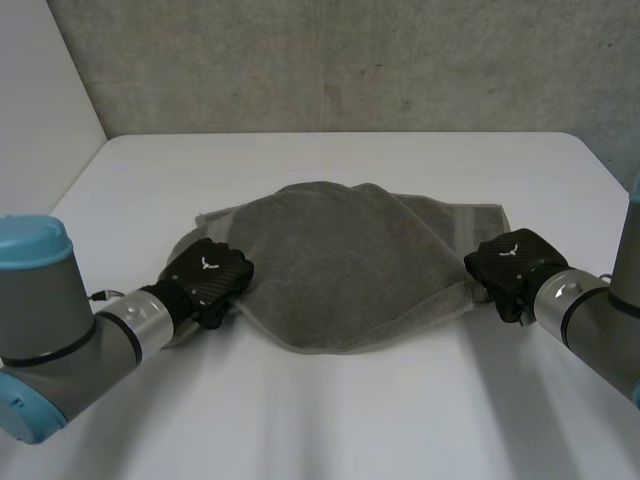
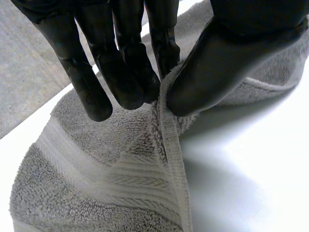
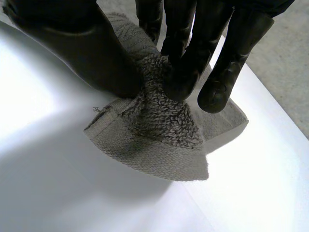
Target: Fold the towel.
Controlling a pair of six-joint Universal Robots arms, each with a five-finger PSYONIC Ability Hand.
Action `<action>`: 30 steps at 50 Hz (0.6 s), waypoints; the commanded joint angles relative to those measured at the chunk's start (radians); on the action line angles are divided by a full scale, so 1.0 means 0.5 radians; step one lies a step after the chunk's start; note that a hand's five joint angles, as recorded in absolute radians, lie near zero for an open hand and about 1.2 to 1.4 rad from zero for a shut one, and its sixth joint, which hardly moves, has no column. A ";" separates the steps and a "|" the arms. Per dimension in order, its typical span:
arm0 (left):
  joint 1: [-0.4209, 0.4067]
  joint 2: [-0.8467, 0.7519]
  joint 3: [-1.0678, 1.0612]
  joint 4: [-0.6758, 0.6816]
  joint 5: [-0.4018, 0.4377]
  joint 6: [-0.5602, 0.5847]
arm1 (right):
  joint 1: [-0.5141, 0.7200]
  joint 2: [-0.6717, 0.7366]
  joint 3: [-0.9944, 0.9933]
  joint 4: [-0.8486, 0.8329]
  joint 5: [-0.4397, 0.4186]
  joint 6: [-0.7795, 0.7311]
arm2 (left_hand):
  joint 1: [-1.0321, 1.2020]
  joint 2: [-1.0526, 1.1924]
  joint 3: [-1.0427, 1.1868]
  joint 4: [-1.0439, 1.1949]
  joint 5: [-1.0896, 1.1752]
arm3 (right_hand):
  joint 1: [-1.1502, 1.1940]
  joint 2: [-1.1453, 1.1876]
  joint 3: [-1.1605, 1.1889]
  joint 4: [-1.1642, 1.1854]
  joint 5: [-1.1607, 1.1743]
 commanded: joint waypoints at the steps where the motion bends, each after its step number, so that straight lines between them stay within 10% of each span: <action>1: 0.001 -0.122 0.024 0.228 -0.049 0.004 | -0.090 0.004 0.087 -0.213 0.004 0.005 | -0.278 -0.380 -0.392 -0.420 -0.353 | 0.109 0.248 0.129 0.126 0.144; 17: 0.001 -0.291 -0.010 0.488 -0.472 -0.008 | -0.302 0.007 0.072 -0.232 0.001 0.101 | -0.566 -0.668 -0.680 -0.707 -0.640 | 0.046 0.186 0.066 0.063 0.082; 30: 0.010 -0.162 -0.013 0.476 -0.451 -0.168 | -0.299 0.025 0.118 -0.235 -0.008 0.392 | 0.285 0.182 0.171 0.143 0.210 | -1.691 -1.552 -1.671 -1.674 -1.655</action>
